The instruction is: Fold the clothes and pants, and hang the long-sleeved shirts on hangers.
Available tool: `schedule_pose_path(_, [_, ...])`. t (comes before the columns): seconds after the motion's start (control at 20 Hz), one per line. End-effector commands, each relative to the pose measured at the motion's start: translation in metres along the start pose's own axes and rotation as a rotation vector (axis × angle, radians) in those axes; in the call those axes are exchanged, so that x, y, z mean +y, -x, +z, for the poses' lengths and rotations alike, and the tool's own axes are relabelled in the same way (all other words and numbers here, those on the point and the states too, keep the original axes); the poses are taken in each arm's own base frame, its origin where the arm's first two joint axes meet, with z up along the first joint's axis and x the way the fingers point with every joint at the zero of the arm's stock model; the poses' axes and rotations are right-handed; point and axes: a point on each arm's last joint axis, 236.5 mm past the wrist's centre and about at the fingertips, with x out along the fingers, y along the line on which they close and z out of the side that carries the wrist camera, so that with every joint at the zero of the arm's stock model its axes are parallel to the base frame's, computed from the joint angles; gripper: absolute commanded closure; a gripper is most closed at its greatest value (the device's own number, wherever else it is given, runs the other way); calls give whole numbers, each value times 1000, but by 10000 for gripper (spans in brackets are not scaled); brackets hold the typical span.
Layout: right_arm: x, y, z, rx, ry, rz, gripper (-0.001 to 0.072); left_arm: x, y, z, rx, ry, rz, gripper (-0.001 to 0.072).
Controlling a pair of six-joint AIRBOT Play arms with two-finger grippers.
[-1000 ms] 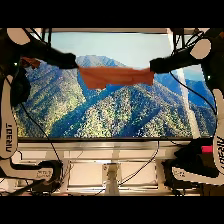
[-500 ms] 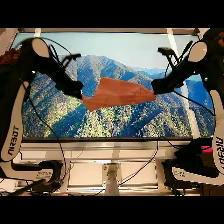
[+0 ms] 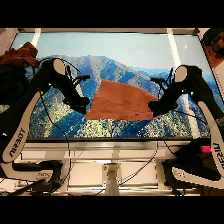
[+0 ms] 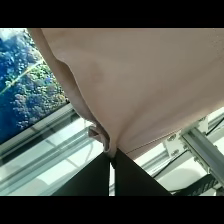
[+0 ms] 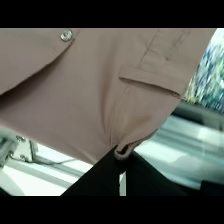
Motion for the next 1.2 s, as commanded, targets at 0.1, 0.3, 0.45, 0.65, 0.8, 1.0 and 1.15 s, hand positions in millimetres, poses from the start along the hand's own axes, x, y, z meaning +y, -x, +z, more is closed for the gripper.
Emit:
schedule_pose_path(0.1, [0,-30,-29,75,-52,10,556,-8,-26,-14,81,-11,-6,646])
schedule_pose_path(0.3, [-2,-32,-22,49,-53,4,17,-10,-32,-18,102,-16,-5,121])
schedule_pose_path(0.45, [-4,-32,-1,-41,-48,-3,23,-8,-35,-6,60,-14,1,122])
schedule_pose_path(0.65, [-16,-20,62,-314,-37,-51,23,1,-31,41,-142,-18,31,122])
schedule_pose_path(0.8, [-28,8,117,-578,-40,-94,23,16,-7,93,-378,0,64,122])
schedule_pose_path(1.0, [-54,28,139,-708,-148,-140,79,47,58,167,-775,-3,147,123])
schedule_pose_path(1.15, [-89,25,131,-704,-318,-116,99,65,75,195,-895,26,146,126])
